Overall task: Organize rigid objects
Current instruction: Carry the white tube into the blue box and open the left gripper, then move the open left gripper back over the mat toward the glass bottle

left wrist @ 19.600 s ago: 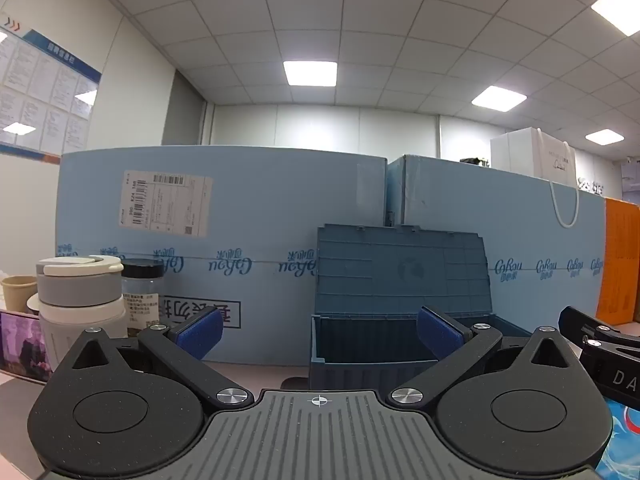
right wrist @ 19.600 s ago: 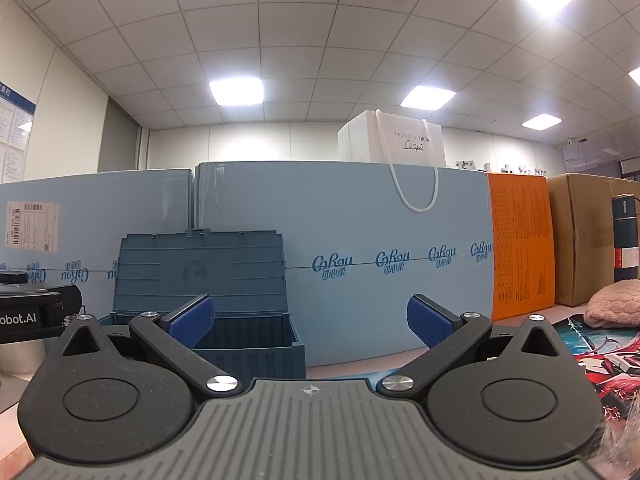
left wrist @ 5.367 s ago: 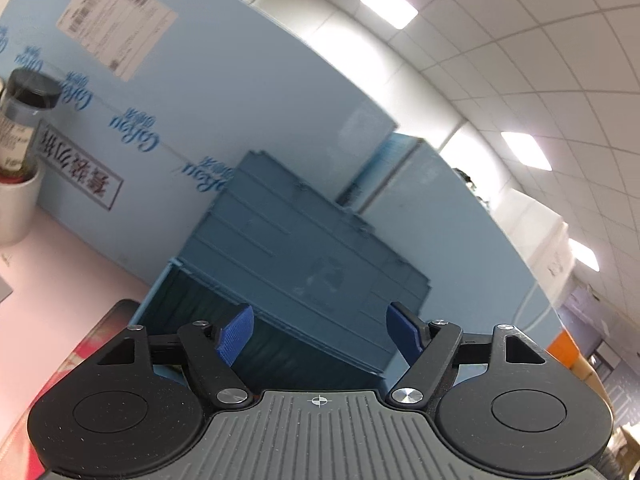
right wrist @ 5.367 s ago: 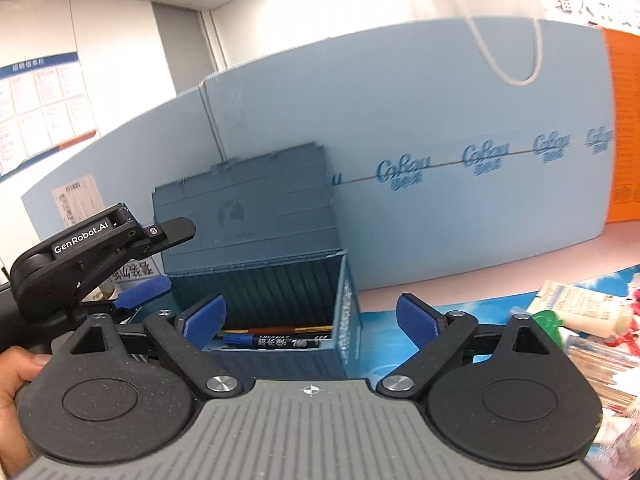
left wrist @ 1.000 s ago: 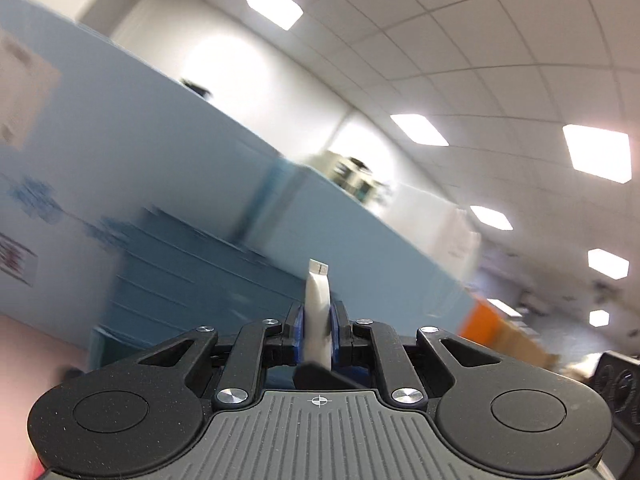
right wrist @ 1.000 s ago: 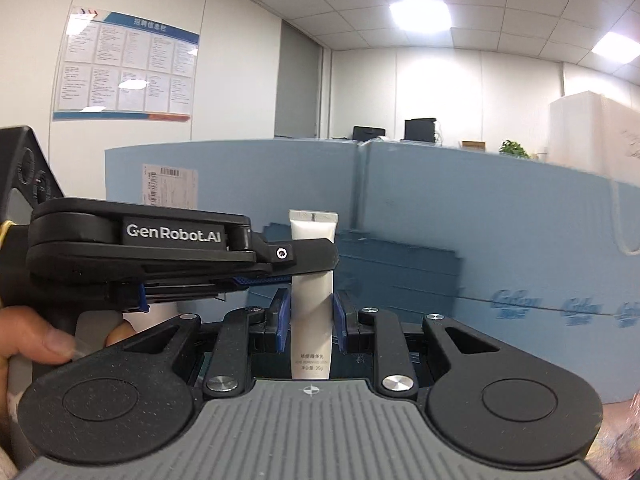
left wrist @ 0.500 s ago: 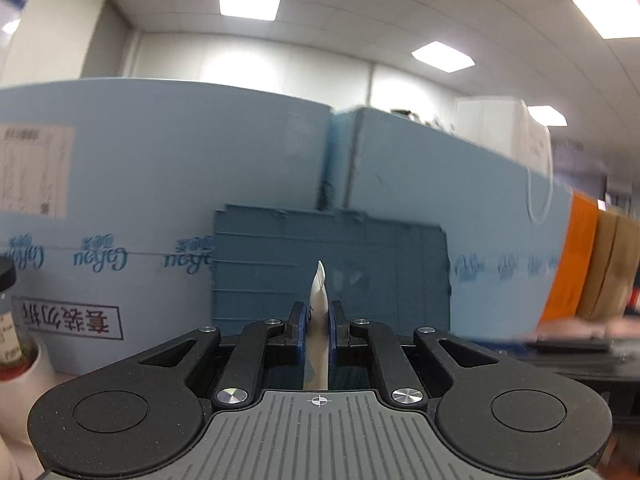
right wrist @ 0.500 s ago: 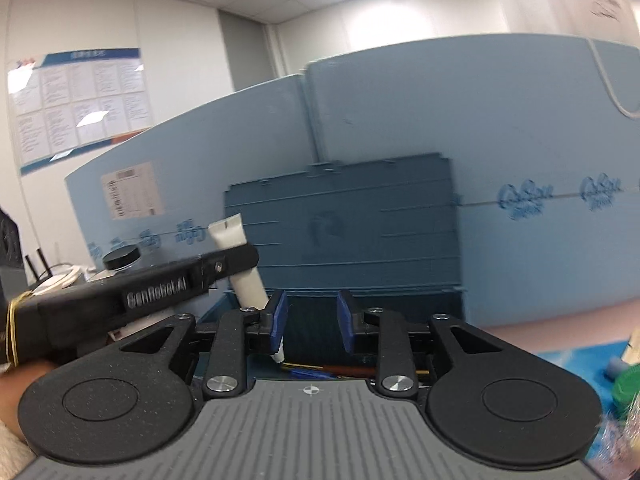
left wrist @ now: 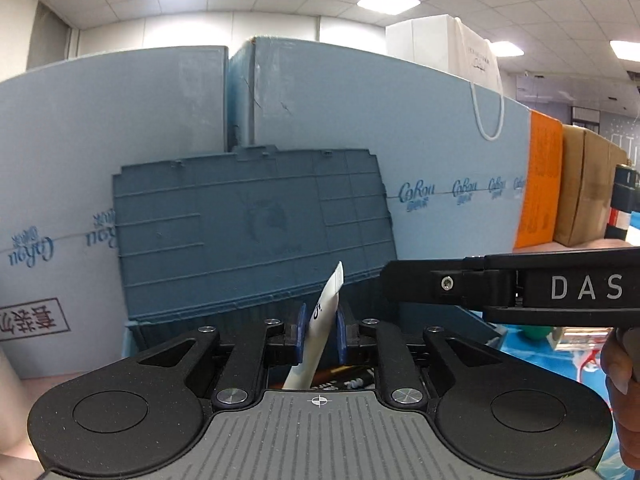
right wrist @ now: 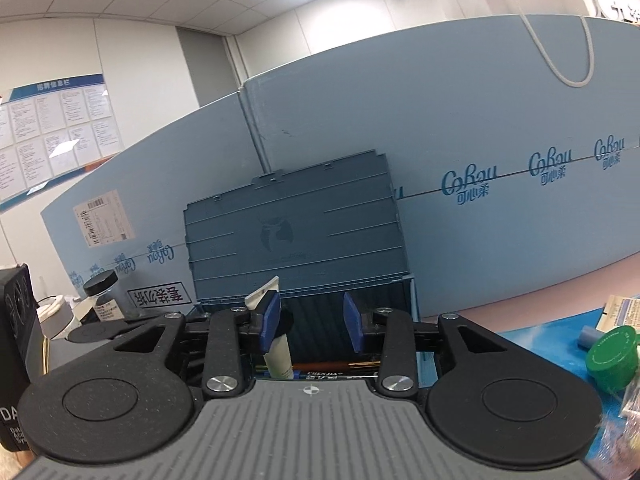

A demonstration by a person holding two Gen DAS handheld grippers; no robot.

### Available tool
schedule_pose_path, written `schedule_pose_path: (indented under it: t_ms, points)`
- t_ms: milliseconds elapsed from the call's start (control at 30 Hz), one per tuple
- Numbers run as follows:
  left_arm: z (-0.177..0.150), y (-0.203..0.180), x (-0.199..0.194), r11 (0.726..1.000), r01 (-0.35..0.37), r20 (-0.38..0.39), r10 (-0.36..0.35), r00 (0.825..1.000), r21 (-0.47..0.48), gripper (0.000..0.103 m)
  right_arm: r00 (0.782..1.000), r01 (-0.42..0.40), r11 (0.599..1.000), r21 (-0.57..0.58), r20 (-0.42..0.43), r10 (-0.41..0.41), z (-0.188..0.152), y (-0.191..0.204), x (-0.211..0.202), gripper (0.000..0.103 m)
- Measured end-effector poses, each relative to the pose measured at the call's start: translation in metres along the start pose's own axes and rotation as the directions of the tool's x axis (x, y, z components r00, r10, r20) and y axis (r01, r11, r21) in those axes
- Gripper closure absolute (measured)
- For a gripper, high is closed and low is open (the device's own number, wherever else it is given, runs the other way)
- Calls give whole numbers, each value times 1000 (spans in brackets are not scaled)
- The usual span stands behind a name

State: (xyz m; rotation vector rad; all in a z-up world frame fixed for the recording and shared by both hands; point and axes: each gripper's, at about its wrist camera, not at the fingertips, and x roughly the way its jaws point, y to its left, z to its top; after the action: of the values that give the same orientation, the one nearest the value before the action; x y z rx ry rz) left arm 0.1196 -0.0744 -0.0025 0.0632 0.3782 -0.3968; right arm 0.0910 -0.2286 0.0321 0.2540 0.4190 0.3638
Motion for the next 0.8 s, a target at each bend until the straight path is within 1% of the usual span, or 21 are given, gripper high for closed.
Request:
schedule_pose_path:
  t_ms: [100,167,200,233,267,300,367,433,467,600,700,767,800]
  points:
    - [0,3,3,999,20,-22,-21,1000,-39,86,1000,4,1000,6,0,-4,1,-2,-2,66]
    - [0,6,7,996,52,-34,-55,998,-74,80,1000,9,1000,12,0,-9,1,-3,-2,65]
    - [-1,8,8,993,67,-38,-71,997,-100,70,1000,10,1000,17,0,-10,0,-4,-3,64]
    - [-1,10,9,988,80,-43,-87,995,-128,54,1000,10,1000,23,-1,-10,0,-4,-3,63]
    - [-2,11,9,984,93,-45,-100,994,-150,47,1000,10,1000,27,-1,-10,0,-5,-4,61]
    - [-3,12,9,981,105,-41,-113,993,-162,41,1000,11,999,31,0,-11,0,-6,-5,60]
    - [-3,13,8,976,113,-35,-122,992,-184,36,1000,15,999,39,2,-15,0,-7,-6,59]
    - [-3,17,8,968,120,-27,-129,991,-219,25,1000,17,999,51,7,-18,0,-9,-7,56]
    - [-3,18,9,965,125,-32,-136,990,-232,23,1000,15,998,61,13,-16,0,-11,-9,53]
    - [-2,23,8,953,140,-28,-153,988,-270,19,999,20,997,72,31,-22,2,-13,-15,52]
    - [-1,26,5,946,136,-16,-147,989,-295,16,998,14,996,92,52,-19,4,-15,-22,48]
    - [0,29,3,940,137,-5,-146,989,-313,14,997,12,994,104,68,-19,5,-16,-27,38]
    - [1,30,2,936,137,2,-144,990,-325,13,997,11,994,109,73,-19,6,-17,-29,35]
